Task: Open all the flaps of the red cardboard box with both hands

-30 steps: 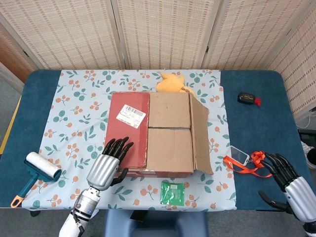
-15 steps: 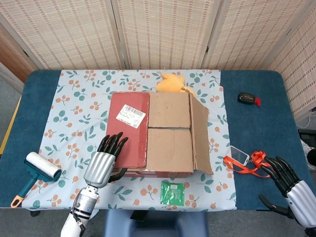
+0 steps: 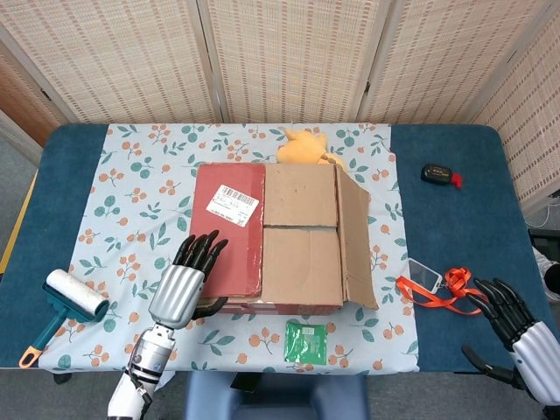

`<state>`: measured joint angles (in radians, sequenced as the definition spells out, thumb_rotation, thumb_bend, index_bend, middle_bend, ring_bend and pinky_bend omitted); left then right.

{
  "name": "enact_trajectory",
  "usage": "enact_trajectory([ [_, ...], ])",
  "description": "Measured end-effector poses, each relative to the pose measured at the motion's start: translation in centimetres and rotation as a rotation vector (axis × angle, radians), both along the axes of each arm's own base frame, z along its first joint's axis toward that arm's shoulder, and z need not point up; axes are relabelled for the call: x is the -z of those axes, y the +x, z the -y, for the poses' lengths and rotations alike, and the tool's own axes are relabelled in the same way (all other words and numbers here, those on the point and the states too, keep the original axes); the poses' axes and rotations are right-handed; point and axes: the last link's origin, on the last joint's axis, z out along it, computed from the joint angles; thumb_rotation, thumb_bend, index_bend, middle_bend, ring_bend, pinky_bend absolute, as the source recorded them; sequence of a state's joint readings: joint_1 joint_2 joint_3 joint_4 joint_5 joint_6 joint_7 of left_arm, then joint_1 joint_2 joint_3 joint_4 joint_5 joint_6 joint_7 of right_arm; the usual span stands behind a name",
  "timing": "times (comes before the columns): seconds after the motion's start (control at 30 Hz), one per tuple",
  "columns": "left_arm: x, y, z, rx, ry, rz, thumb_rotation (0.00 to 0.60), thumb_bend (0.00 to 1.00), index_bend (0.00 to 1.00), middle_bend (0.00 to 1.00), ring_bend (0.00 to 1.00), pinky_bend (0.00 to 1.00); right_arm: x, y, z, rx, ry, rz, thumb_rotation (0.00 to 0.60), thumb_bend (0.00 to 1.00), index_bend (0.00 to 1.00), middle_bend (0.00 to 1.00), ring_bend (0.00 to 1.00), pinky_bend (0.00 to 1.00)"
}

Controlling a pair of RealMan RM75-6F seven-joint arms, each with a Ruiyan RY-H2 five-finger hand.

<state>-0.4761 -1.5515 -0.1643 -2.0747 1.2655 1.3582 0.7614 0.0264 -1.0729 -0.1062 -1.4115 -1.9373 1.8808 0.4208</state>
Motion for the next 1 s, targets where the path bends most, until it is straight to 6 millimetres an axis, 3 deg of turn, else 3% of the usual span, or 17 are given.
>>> enact_trajectory([
  [0.13,0.2,-0.2,0.4,0.025,0.025,-0.016,0.600,0.19,0.00,0.00,0.00,0.00,0.0,0.0,0.0,0.003,-0.003,-0.001,0.600,0.37,0.00,0.00,0.00,0.00],
  [0.23,0.4,-0.6,0.7,0.035,0.043,-0.044,0.600,0.31,0.00,0.00,0.00,0.00,0.0,0.0,0.0,0.004,-0.004,0.002,0.600,0.37,0.00,0.00,0.00,0.00],
  [0.33,0.4,-0.8,0.6,0.044,0.070,-0.056,0.600,0.37,0.00,0.00,0.00,0.00,-0.1,0.0,0.0,0.009,-0.008,0.009,0.600,0.37,0.00,0.00,0.00,0.00],
  [0.67,0.7,-1.8,0.3,0.071,0.144,-0.041,0.600,0.37,0.00,0.00,0.00,0.00,-0.5,-0.1,-0.7,0.005,-0.024,0.014,0.600,0.37,0.00,0.00,0.00,0.00],
  [1.0,-0.8,-1.4,1.4,0.132,0.324,-0.102,0.600,0.37,0.00,0.00,0.00,0.00,-0.2,-0.2,-1.2,0.028,-0.017,-0.017,0.600,0.37,0.00,0.00,0.00,0.00],
])
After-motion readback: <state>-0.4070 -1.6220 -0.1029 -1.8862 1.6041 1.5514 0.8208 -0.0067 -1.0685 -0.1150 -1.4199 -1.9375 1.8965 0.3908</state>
